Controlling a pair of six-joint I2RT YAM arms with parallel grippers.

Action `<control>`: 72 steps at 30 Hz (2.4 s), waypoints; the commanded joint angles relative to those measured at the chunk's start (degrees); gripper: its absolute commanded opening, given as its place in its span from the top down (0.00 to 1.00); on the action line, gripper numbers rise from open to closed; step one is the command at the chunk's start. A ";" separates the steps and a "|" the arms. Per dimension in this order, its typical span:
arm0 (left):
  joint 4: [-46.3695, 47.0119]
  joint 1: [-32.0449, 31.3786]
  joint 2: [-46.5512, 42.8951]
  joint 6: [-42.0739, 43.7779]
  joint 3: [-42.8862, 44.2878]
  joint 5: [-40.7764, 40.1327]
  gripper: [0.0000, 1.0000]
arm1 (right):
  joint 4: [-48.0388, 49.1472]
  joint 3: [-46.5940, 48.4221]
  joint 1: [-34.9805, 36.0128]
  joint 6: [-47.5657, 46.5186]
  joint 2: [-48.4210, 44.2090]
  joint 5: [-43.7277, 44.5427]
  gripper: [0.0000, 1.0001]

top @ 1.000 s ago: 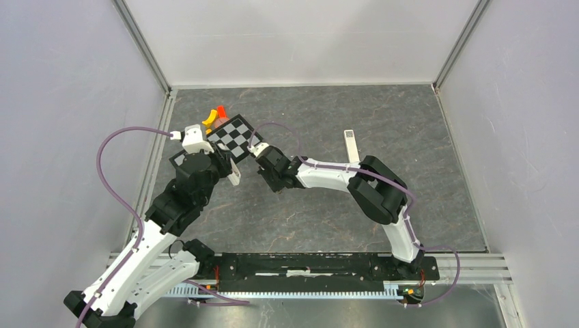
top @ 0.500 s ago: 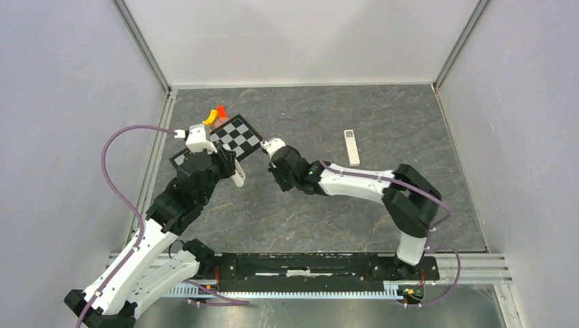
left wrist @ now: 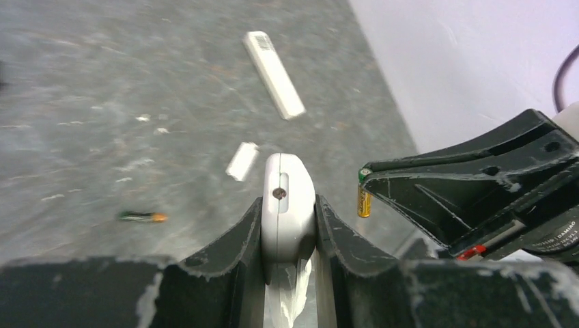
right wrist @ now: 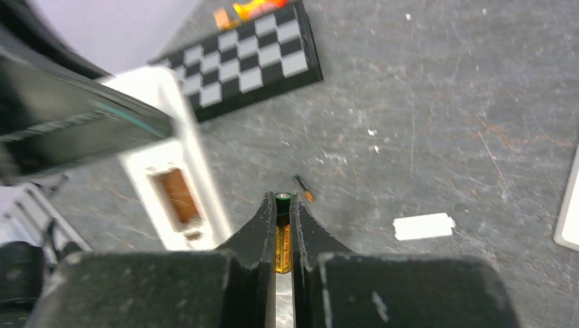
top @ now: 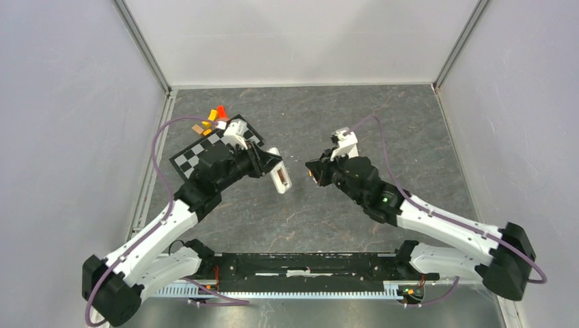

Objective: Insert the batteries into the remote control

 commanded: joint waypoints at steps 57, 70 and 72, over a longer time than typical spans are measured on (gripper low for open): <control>4.76 0.16 14.77 -24.80 8.40 17.68 0.98 | 29.69 -14.77 0.19 -7.85 -3.83 -13.88 0.85; 4.80 0.60 15.14 -23.73 7.50 16.80 0.98 | 24.08 -11.47 0.19 -6.22 -6.04 -13.52 0.64; 4.76 0.68 15.32 -23.42 7.49 16.68 0.98 | 23.26 -10.85 0.14 -4.89 -6.58 -13.88 0.58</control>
